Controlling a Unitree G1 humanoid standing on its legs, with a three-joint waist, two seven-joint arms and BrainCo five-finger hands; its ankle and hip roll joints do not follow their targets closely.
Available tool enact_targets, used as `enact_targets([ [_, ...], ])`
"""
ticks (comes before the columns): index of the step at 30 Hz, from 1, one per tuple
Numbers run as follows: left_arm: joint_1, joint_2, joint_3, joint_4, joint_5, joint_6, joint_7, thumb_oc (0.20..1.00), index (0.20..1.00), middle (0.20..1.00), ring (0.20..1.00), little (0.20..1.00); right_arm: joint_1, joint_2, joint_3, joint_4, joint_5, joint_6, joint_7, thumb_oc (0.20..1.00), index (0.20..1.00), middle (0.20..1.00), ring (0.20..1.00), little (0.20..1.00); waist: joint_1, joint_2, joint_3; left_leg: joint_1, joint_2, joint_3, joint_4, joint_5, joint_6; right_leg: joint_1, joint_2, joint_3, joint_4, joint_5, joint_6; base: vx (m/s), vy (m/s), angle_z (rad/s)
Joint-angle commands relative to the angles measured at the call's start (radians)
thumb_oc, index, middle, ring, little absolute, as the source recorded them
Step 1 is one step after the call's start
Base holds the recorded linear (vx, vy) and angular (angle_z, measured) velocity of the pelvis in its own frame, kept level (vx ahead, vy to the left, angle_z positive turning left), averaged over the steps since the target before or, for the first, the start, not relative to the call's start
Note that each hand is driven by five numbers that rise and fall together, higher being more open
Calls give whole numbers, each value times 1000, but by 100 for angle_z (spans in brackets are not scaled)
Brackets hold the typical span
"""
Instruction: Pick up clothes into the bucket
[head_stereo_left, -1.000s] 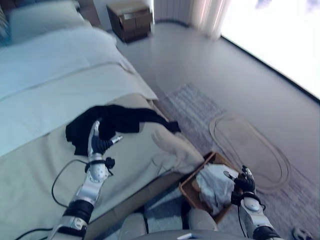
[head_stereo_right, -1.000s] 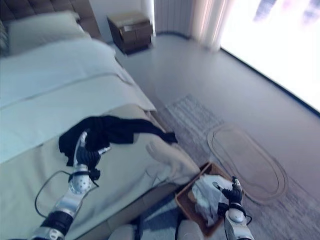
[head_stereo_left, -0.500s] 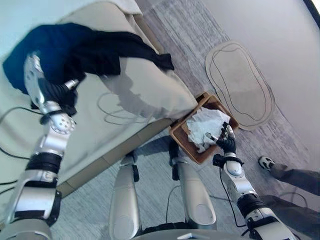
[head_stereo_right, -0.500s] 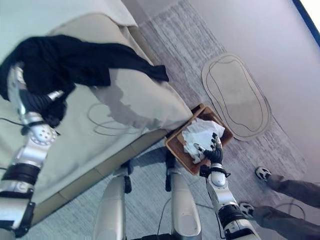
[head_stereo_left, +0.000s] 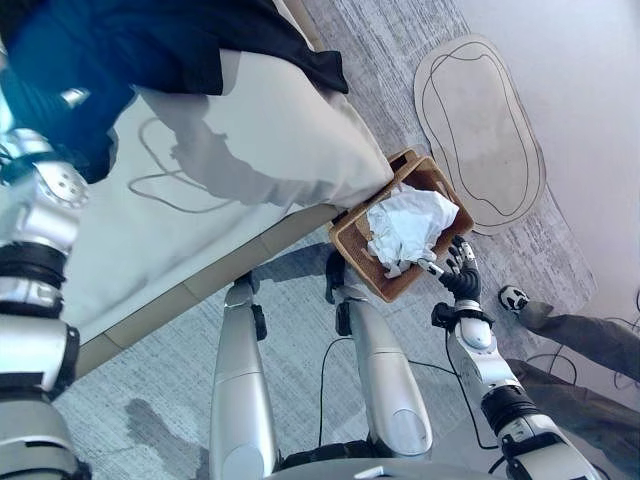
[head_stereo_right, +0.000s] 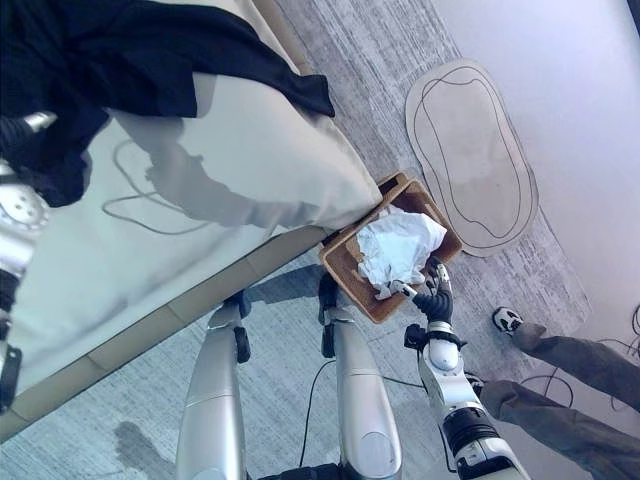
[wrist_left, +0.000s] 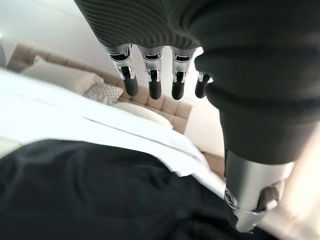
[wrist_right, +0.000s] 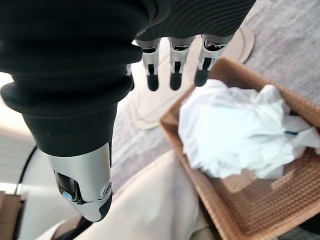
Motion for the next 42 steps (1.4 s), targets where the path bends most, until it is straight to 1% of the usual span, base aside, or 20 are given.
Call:
enact_targets([
  [1,-87,65,-45,30,14,5,-18,1000,1000,1000,1000,1000,68,-44,-4,-104,36,-65,17,1000,1000,1000,1000,1000,-10,-11,-54,-95,21,-14,141,-68,8,36,-97,-12,-165,141,92,0,0,0],
  [2,-92,65,-49,32,13,4,-18,1000,1000,1000,1000,1000,68,-43,-5,-104,36,-65,17,1000,1000,1000,1000,1000,-9,-12,-54,-96,20,-15,141,-68,8,35,-97,-13,-165,141,92,0,18,7],
  [3,-138,70,-98,97,-6,0,-65,1000,1000,1000,1000,1000,60,-46,0,-104,46,-64,26,1000,1000,1000,1000,1000,-15,-12,-54,-108,21,-15,147,-69,9,28,-97,-12,-170,149,96,-2,22,8],
  [4,-142,70,-101,98,-6,0,-65,1000,1000,1000,1000,1000,60,-45,-1,-104,46,-64,26,1000,1000,1000,1000,1000,-14,-13,-54,-109,21,-15,148,-69,9,27,-97,-12,-170,149,96,-7,45,7],
  [5,-176,75,-144,144,-25,0,-155,1000,1000,1000,1000,1000,63,-52,-3,-125,49,-59,40,1000,1000,1000,1000,1000,-19,-8,-54,-125,20,-12,156,-71,11,14,-97,-11,-173,156,97,-4,24,4],
  [6,-179,75,-147,146,-25,0,-155,1000,1000,1000,1000,1000,64,-51,-4,-125,49,-59,40,1000,1000,1000,1000,1000,-18,-8,-54,-126,20,-12,156,-71,11,14,-97,-11,-173,156,97,-7,37,2],
  [10,-287,47,-217,281,-47,16,-204,1000,1000,1000,1000,1000,66,-47,3,-148,58,-60,58,1000,1000,1000,1000,1000,-32,-11,-58,-153,22,-11,176,-76,13,-9,-96,-10,-173,162,100,0,0,0],
  [12,-299,34,-237,276,-21,30,-263,1000,1000,1000,1000,1000,74,-47,-7,-153,60,-55,69,1000,1000,1000,1000,1000,-31,-5,-59,-166,18,-10,188,-82,16,-18,-100,-12,-169,160,100,0,0,0],
  [13,-299,34,-238,276,-21,30,-263,1000,1000,1000,1000,1000,74,-47,-8,-153,60,-55,69,1000,1000,1000,1000,1000,-31,-5,-59,-166,18,-10,188,-82,16,-18,-100,-12,-169,160,100,0,0,0],
  [14,-312,29,-254,305,-18,28,-300,482,482,482,482,482,75,-46,-11,-146,63,-50,78,1000,1000,1000,1000,1000,-34,-6,-62,-172,18,-11,193,-84,17,-26,-100,-10,-167,160,98,0,0,0],
  [15,-312,29,-255,305,-18,28,-300,354,354,354,354,354,75,-46,-11,-146,63,-50,78,1000,1000,1000,1000,1000,-34,-6,-62,-173,18,-11,193,-84,17,-27,-100,-10,-167,160,98,0,0,0],
  [16,-312,31,-257,298,-16,26,-312,200,200,200,200,200,74,-46,-12,-142,66,-50,83,1000,1000,1000,1000,1000,-34,-6,-65,-176,18,-10,195,-85,17,-30,-100,-10,-167,161,98,0,0,0],
  [20,-293,38,-259,318,-16,10,-340,200,200,200,200,200,70,-45,-5,-132,70,-49,100,1000,1000,1000,1000,1000,-41,-13,-75,-186,20,-8,197,-84,16,-43,-99,-7,-171,167,98,15,-2,-1],
  [21,-282,34,-259,323,-6,12,-344,200,200,200,200,200,72,-49,-3,-134,69,-48,104,1000,1000,1000,1000,1000,-40,-13,-82,-174,28,-13,207,-118,8,-31,-91,-6,-169,145,103,0,0,0],
  [22,-284,34,-259,322,-6,12,-344,200,200,200,200,200,71,-49,-4,-134,69,-48,104,1000,1000,1000,1000,1000,-44,-16,-79,-187,22,-8,200,-85,16,-42,-98,-7,-175,169,98,-7,1,-3],
  [33,-233,39,-232,308,0,6,-366,200,200,200,200,200,78,-47,-11,-116,60,-42,116,1000,1000,1000,1000,1000,-41,-6,-101,-157,18,-9,164,-71,15,-19,-107,-26,-181,166,100,-7,1,0],
  [38,-148,16,-173,257,-7,-8,-365,200,200,200,200,200,75,-45,-6,-93,47,-30,119,1000,1000,1000,1000,1000,-26,0,-112,-74,19,-4,123,-63,12,54,-110,-37,-200,169,101,9,-11,0],
  [40,-58,2,-112,140,-8,-29,-354,200,200,200,200,200,75,-51,-24,-82,28,-19,113,1000,1000,1000,1000,1000,-5,13,-122,10,15,-2,80,-55,10,129,-118,-44,-219,168,101,61,-21,4],
  [41,-54,2,-109,138,-7,-29,-354,200,200,200,200,200,75,-52,-23,-82,28,-19,113,1000,1000,1000,1000,1000,-6,13,-121,13,15,-2,78,-55,10,132,-118,-44,-220,168,101,72,-10,4],
  [42,5,-12,-62,53,-27,-48,-349,200,200,200,200,200,82,-58,-35,-91,15,-14,110,1000,1000,1000,1000,1000,6,21,-126,65,11,3,57,-54,10,179,-123,-47,-231,166,100,37,-6,-2],
])
